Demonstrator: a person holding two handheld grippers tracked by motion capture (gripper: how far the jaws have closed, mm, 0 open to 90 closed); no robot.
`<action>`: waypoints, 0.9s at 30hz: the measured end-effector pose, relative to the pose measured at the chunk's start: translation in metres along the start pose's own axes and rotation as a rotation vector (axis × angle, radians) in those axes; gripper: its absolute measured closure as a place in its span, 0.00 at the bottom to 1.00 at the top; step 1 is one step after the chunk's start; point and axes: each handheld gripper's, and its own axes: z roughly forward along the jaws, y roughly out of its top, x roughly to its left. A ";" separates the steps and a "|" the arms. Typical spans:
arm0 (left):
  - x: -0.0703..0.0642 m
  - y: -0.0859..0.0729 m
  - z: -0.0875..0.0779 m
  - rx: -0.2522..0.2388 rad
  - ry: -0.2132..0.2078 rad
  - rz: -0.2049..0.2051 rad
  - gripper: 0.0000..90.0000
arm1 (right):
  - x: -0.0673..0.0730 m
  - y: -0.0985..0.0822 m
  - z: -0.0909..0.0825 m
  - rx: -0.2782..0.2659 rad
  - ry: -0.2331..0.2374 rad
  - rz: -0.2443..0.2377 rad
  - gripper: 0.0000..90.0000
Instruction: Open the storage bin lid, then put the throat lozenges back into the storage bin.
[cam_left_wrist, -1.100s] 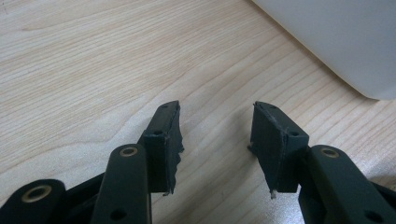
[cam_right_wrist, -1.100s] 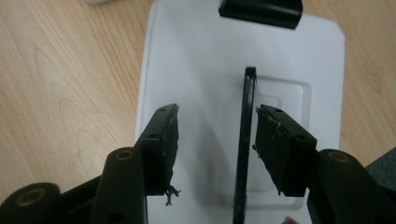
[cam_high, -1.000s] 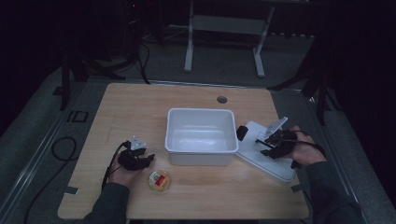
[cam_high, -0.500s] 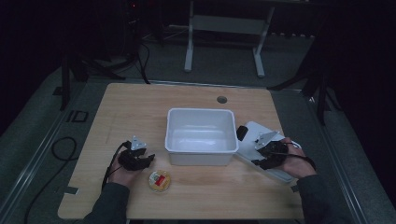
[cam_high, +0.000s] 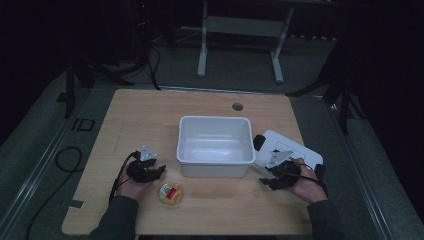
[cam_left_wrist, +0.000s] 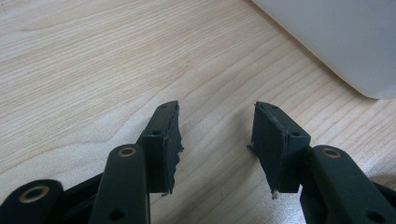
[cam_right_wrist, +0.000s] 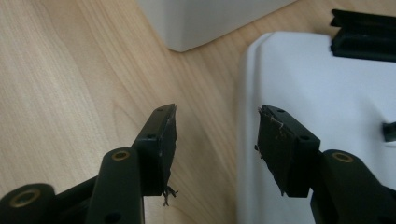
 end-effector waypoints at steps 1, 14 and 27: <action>0.000 0.000 0.000 -0.001 0.000 0.000 0.58 | 0.002 -0.001 0.002 -0.009 0.003 0.020 0.52; 0.000 0.000 0.000 0.002 0.002 0.000 0.58 | 0.020 -0.007 0.012 -0.048 -0.007 0.096 0.50; -0.001 0.000 -0.001 0.000 0.005 0.000 0.58 | 0.032 -0.020 0.025 -0.101 -0.029 0.160 0.50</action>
